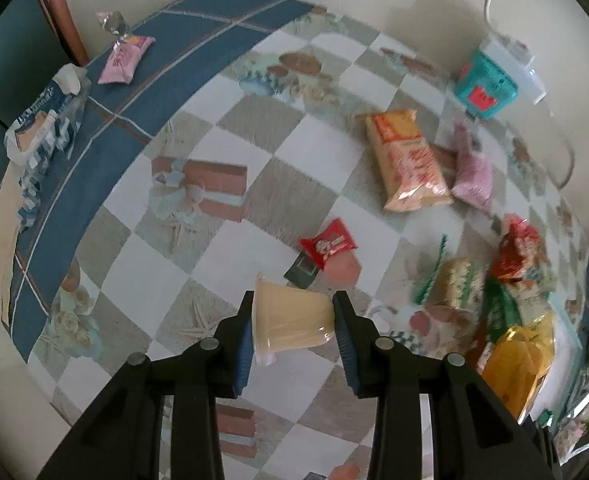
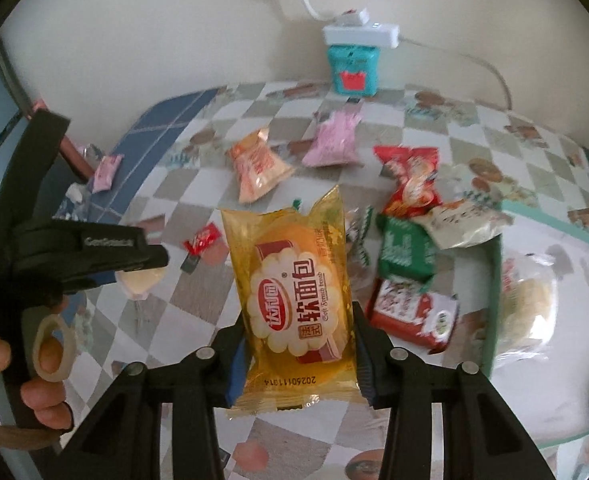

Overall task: Organize snacks
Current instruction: 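Carry the bread bag and orange cup over the white tray and open both grippers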

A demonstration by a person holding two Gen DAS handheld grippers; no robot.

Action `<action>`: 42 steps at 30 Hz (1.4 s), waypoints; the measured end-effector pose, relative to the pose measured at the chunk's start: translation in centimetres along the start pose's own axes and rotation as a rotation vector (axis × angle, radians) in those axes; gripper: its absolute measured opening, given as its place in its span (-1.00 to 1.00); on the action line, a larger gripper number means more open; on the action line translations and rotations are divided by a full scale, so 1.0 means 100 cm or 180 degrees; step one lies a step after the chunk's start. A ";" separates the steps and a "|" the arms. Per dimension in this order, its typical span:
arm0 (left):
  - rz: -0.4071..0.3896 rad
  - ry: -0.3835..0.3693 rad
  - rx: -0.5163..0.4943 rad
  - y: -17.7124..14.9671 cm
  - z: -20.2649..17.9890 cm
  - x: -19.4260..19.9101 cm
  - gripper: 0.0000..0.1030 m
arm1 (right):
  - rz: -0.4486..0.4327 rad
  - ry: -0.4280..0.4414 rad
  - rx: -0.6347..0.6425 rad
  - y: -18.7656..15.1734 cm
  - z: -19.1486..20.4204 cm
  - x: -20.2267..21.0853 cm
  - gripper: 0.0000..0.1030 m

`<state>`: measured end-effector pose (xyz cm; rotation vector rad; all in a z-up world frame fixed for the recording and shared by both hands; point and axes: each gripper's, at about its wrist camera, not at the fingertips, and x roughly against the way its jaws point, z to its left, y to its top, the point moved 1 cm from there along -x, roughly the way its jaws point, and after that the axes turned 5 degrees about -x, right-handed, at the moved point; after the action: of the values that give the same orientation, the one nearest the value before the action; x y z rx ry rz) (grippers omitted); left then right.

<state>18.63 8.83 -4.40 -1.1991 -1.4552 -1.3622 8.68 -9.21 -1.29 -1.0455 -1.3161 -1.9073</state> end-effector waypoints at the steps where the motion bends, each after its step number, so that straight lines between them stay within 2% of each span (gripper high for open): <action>1: -0.0041 -0.0011 0.0005 -0.001 -0.002 0.005 -0.25 | -0.0017 0.0005 -0.0028 0.001 -0.003 0.003 -0.10; 5: -0.0172 -0.0044 -0.0037 -0.004 -0.023 0.031 -0.25 | -0.0067 -0.0051 -0.0223 0.005 -0.030 0.013 -0.10; 10: -0.0251 -0.0176 -0.0162 -0.005 -0.055 0.042 -0.25 | -0.0136 -0.0196 -0.0565 0.008 -0.080 0.027 -0.10; 18: -0.0234 -0.0440 -0.0612 -0.037 -0.140 0.052 -0.25 | -0.0273 -0.0440 -0.1051 -0.003 -0.165 0.058 -0.10; 27: -0.0077 -0.0661 -0.1402 -0.091 -0.246 0.054 -0.25 | -0.0267 -0.0814 -0.1460 -0.024 -0.246 0.078 -0.08; 34: 0.0219 -0.0677 -0.1796 -0.135 -0.292 0.033 -0.24 | -0.0206 -0.0898 -0.1752 -0.039 -0.288 0.081 -0.06; 36: 0.0369 -0.0732 -0.1821 -0.145 -0.301 0.025 0.00 | -0.0196 -0.0892 -0.1817 -0.042 -0.294 0.082 -0.02; 37: 0.0416 -0.0752 -0.1816 -0.148 -0.302 0.021 0.24 | -0.0187 -0.0871 -0.1856 -0.044 -0.297 0.082 0.13; 38: 0.0440 -0.0756 -0.1807 -0.150 -0.302 0.020 0.32 | -0.0181 -0.0851 -0.1875 -0.045 -0.298 0.082 0.30; 42: 0.0446 -0.0699 -0.1662 -0.143 -0.292 0.017 0.40 | -0.0145 -0.0848 -0.1873 -0.046 -0.298 0.077 0.51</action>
<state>2.84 -19.59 -3.09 -1.7943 -1.1589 -1.6044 -7.11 -35.92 -2.94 -1.6118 -0.9217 -2.3188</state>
